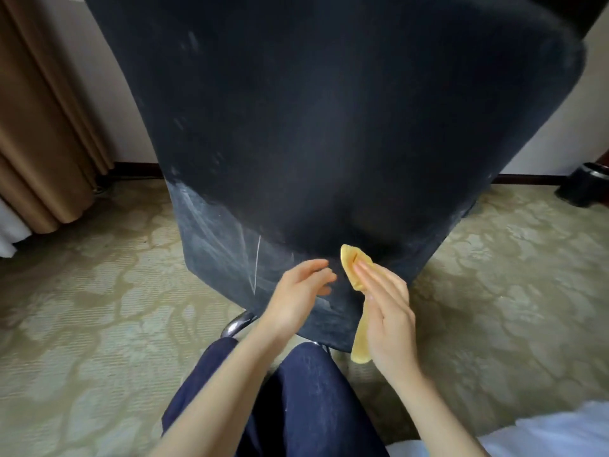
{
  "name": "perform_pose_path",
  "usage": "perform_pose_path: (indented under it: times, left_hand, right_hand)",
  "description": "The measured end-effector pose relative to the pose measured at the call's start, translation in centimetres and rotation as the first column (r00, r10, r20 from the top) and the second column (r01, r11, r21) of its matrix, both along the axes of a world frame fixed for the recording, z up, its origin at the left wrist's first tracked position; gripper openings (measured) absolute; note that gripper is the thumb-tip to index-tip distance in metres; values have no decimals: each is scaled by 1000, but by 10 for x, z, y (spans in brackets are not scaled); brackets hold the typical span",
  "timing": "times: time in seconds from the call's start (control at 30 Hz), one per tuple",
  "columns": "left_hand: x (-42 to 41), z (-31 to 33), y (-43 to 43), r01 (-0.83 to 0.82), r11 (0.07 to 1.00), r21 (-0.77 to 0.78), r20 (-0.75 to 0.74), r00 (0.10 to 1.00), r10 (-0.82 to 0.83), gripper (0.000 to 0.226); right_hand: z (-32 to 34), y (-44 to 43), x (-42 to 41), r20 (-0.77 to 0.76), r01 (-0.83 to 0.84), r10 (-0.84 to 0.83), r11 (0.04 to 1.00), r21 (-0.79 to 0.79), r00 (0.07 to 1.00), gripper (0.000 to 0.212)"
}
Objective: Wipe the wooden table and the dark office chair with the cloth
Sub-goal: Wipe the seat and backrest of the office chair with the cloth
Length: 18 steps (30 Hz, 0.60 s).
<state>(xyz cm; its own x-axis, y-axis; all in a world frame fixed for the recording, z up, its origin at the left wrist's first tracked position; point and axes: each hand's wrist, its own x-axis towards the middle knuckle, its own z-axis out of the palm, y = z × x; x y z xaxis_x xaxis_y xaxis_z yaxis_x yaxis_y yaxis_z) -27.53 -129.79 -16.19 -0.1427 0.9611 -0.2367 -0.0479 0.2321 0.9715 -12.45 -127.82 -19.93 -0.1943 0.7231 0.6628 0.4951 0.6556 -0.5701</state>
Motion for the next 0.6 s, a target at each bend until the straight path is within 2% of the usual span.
perform_pose_path:
  times: [0.07,0.17,0.27,0.37,0.43,0.5,0.57,0.6]
  left_hand:
    - [17,3,-9,63,998,30,63,996,-65,20]
    - [29,11,-18,37,992,123,110,993,-50,17]
    - [22,20,-20,-31,981,194,55,998,21,15]
    - [7,30,-22,-24,972,235,45,999,14,19]
    - [-3,34,-23,-27,971,238,48,999,16,22]
    - [-9,37,-24,-32,971,237,32,999,25,22]
    - [-11,37,-26,-17,972,234,-11,1000,20,20]
    - [-12,36,-27,-3,973,230,-24,1000,9,19]
  right_hand:
    - [6,-13,-5,-118,19,-33,993,-118,993,35]
    - [20,-27,-13,-126,7,-36,975,-223,991,41]
    - [39,-32,-13,-150,-166,121,926,-338,981,46]
    - [55,-31,-5,-460,-462,250,774,-433,852,37]
    - [57,-31,0,-623,-523,161,720,-457,765,32]
    - [55,-34,1,-586,-432,54,731,-529,809,39]
    - [50,-40,-1,-505,-364,31,731,-577,863,49]
    - [47,-44,-2,-468,-341,35,732,-590,883,46]
